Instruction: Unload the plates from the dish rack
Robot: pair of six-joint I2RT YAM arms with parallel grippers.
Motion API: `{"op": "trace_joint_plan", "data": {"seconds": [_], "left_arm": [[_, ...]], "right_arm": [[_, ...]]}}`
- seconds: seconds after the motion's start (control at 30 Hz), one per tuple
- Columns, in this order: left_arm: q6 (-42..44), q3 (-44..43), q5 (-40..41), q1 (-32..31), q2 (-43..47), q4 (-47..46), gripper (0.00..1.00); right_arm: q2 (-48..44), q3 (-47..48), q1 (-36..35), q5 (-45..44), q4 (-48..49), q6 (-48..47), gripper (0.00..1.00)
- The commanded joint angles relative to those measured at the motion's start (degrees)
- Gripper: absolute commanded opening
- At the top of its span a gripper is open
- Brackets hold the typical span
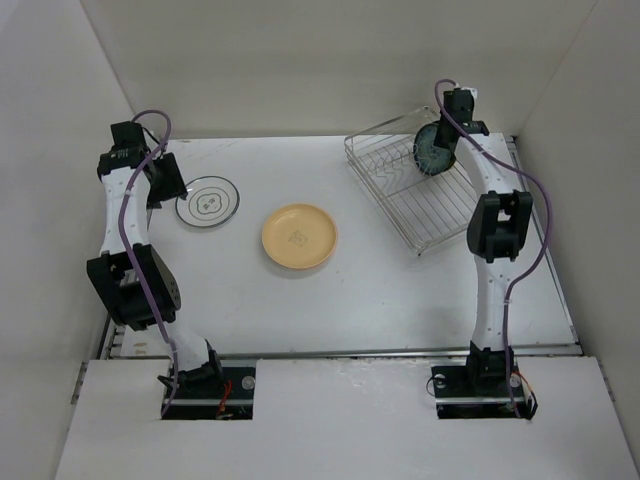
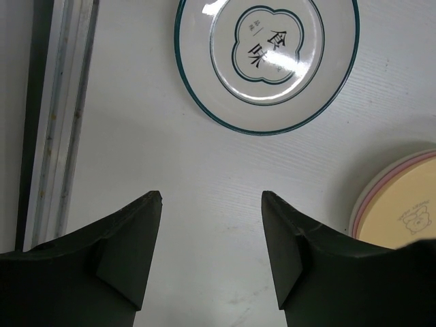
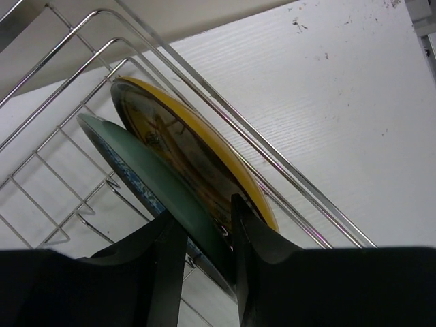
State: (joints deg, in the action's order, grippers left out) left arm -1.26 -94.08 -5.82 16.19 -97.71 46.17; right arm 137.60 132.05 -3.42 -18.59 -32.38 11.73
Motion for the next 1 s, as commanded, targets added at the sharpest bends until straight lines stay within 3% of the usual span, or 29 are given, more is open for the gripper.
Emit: {"op": "trace_joint_plan", "data": {"seconds": [0.0, 0.13, 0.27, 0.47, 0.57, 0.67, 0.77, 0.97], "left_arm": [[0.91, 0.66, -0.06, 0.07, 3.05, -0.38, 0.57], [0.91, 0.66, -1.65, 0.07, 4.37, -0.38, 0.57], [0.91, 0.66, -5.59, 0.07, 4.99, -0.38, 0.66], [1.52, 1.8, -10.78, 0.07, 7.18, -0.38, 0.72], [2.83, 2.41, -15.59, 0.07, 8.85, -0.38, 0.81], [3.37, 3.64, -22.27, 0.07, 10.61, -1.08, 0.94], [4.68, 4.96, -28.34, 0.07, 11.84, -1.08, 0.97], [6.97, 7.77, -43.38, -2.03, 14.39, -1.61, 0.99]], "right_arm": [[-4.52, -1.27, -0.01, 1.71, 2.23, 1.2, 0.0], [-9.97, -2.41, -0.53, 0.31, 2.85, -0.91, 0.0], [-16.55, -2.41, -1.67, -1.19, 3.9, -3.02, 0.0], [-22.81, -2.41, -4.48, -5.05, 3.9, -4.87, 0.0], [-26.15, -1.88, -7.2, -3.83, 2.59, -5.4, 0.0], [-28.18, -4.78, -10.1, 0.91, 2.59, -5.92, 0.0], [-28.88, -6.97, -14.41, 7.84, 1.88, -4.62, 0.0], [-26.95, -11.8, -21.71, 38.85, 4.86, -0.48, 0.0]]}}
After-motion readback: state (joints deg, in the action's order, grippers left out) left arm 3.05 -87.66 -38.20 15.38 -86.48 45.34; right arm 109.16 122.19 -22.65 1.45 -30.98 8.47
